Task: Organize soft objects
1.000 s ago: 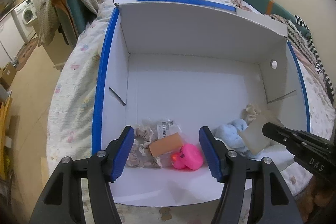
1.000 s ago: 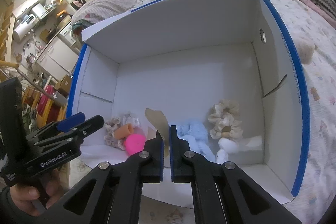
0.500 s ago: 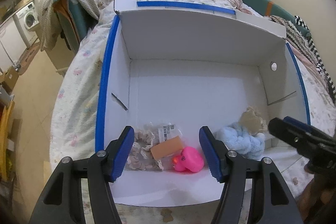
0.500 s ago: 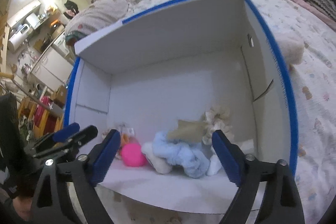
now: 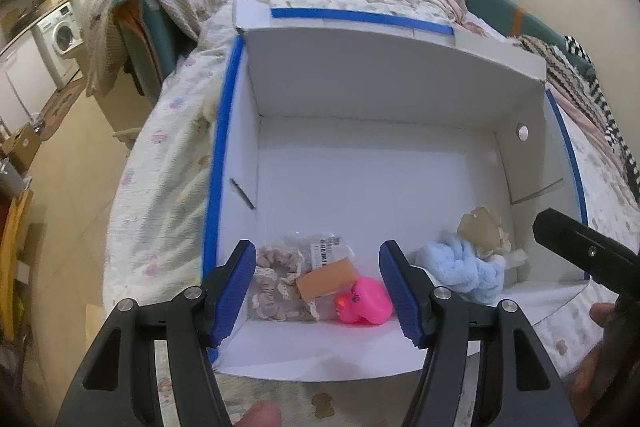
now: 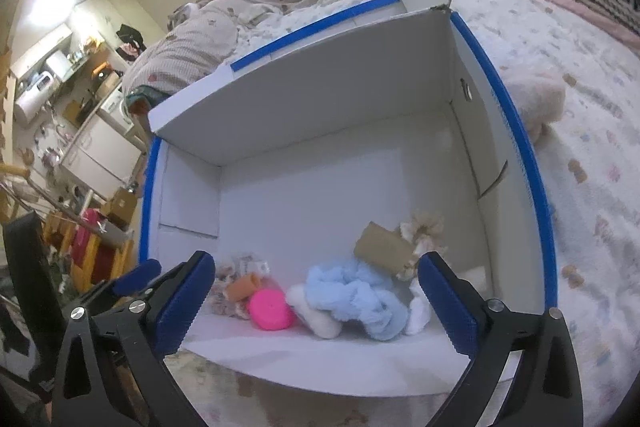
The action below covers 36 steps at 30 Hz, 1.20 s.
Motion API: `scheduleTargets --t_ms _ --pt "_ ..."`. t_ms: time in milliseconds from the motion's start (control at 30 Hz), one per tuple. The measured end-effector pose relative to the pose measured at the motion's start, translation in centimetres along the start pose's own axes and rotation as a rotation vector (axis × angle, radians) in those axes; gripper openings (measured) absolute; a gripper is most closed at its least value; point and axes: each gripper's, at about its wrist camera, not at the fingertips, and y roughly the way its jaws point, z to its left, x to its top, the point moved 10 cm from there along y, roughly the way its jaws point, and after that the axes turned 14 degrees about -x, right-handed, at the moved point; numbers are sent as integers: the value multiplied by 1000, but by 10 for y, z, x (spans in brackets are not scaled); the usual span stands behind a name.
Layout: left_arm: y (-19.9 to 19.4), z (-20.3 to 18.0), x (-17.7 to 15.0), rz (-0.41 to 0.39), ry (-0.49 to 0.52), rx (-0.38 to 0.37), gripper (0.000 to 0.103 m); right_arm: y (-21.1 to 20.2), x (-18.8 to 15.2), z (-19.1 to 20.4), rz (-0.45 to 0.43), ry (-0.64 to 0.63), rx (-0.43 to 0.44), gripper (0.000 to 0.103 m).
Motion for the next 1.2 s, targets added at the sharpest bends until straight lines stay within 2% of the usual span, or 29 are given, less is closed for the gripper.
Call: scheduleTargets --t_ms 133,300,367,433,533,700,933,1200 --pt "-13 4 0 -27 -11 15 62 -5 -3 -1 -18 1 -18 103" --pt "-28 6 -2 -51 -14 6 69 -19 -5 -3 -70 -32 -58 103" --pt "-36 8 -3 -62 -8 16 76 -24 -6 -4 -80 -33 -67 103" --pt "-42 8 -4 -79 -6 0 95 -29 -7 -5 -89 -31 -71 103" --pt "-55 10 -6 -111 1 3 101 -39 -9 -6 -114 -36 -77 103" --pt "-76 12 -18 -162 56 46 102 -54 -16 -5 -163 -54 -86 103" --pt "-99 21 -29 -204 37 55 102 -77 -31 1 -235 -95 -107 103" --pt "-102 7 -38 -208 75 42 102 -78 -42 7 -235 -102 -112 103"
